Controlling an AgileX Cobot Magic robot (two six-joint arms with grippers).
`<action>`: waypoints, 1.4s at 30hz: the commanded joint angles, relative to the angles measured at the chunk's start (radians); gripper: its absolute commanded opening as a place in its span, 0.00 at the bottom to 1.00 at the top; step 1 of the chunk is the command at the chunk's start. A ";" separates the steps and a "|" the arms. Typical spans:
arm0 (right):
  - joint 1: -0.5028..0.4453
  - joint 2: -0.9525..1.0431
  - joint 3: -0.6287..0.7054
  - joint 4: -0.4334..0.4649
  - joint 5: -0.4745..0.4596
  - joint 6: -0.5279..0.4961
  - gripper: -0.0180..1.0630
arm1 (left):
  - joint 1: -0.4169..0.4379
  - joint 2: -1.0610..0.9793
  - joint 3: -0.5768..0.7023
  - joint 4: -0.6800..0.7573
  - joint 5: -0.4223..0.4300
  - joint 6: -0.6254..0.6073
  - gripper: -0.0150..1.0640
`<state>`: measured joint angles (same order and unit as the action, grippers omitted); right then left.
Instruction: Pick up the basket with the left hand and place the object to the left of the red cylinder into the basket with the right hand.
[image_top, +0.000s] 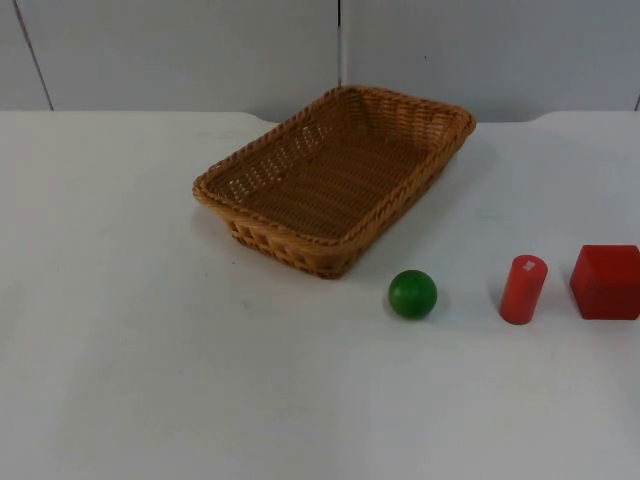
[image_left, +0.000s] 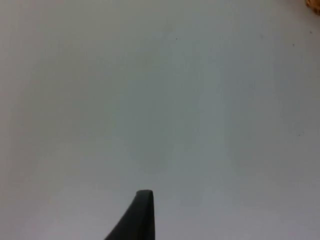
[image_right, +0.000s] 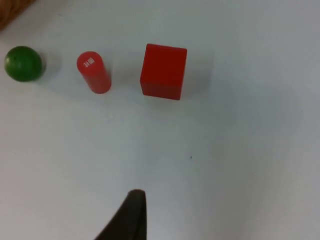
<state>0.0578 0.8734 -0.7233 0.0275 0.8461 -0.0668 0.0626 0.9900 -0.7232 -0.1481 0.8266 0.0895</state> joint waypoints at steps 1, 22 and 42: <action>-0.005 0.002 -0.006 0.001 -0.013 -0.008 0.99 | -0.004 0.038 -0.031 -0.031 -0.014 0.035 0.99; -0.005 0.002 -0.002 0.001 -0.033 -0.005 0.99 | -0.162 0.830 -0.703 -0.200 0.085 0.311 0.99; -0.005 0.002 -0.001 0.000 -0.023 -0.005 0.99 | -0.241 1.563 -1.587 -0.222 0.279 0.365 0.99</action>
<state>0.0578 0.8737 -0.7248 0.0275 0.8205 -0.0668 -0.1704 2.5458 -2.2945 -0.3525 1.0944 0.4488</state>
